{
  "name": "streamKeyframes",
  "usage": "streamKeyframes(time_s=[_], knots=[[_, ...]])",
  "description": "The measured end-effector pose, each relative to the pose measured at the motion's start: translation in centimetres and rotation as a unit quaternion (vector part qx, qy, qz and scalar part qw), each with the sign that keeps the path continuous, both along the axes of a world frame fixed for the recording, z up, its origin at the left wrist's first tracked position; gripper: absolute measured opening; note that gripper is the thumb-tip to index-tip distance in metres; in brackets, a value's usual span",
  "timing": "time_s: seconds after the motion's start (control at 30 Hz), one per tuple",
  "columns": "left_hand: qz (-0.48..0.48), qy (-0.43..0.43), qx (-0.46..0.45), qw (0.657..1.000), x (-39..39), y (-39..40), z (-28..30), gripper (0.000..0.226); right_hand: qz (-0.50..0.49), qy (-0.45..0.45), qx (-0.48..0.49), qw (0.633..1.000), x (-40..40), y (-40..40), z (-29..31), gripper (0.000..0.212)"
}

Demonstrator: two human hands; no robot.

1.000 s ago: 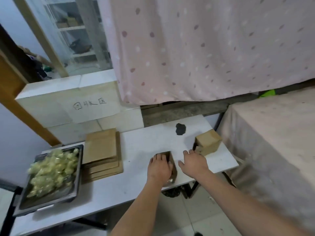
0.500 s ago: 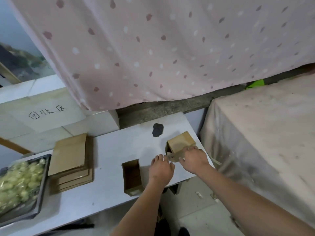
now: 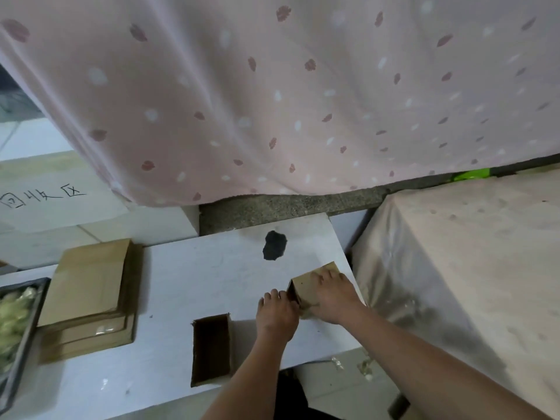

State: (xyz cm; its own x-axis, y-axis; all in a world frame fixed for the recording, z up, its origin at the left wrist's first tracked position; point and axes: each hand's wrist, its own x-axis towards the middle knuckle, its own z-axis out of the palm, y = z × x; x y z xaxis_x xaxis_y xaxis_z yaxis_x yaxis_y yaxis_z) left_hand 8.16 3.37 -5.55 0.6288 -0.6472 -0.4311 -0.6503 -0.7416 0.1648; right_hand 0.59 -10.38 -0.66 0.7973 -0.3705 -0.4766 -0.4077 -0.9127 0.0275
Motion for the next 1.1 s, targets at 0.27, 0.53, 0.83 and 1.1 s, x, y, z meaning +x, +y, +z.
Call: streamKeyframes(time_s=[0.27, 0.53, 0.83, 1.1], knots=[[0.074, 0.116, 0.013, 0.99, 0.9, -2.0, -2.3, 0.034, 0.094, 0.058, -0.049, 0.993, 2.4, -1.9, -2.2, 0.1], [0.409, 0.346, -0.071, 0.841, 1.6, -4.4, -1.9, 0.05, 0.072, 0.001, -0.029, 0.997, 2.8, -3.2, -2.4, 0.058], [0.535, 0.489, -0.274, 0.632, 1.7, -7.2, 1.2, 0.051, -0.037, -0.19, 0.079, 0.978, 0.3, -5.2, -3.0, 0.087], [0.468, 0.396, -0.284, 0.737, -1.8, -8.6, 0.0, 0.031, -0.278, -0.173, 0.389, 0.861, -3.6, -5.4, -5.4, 0.103]])
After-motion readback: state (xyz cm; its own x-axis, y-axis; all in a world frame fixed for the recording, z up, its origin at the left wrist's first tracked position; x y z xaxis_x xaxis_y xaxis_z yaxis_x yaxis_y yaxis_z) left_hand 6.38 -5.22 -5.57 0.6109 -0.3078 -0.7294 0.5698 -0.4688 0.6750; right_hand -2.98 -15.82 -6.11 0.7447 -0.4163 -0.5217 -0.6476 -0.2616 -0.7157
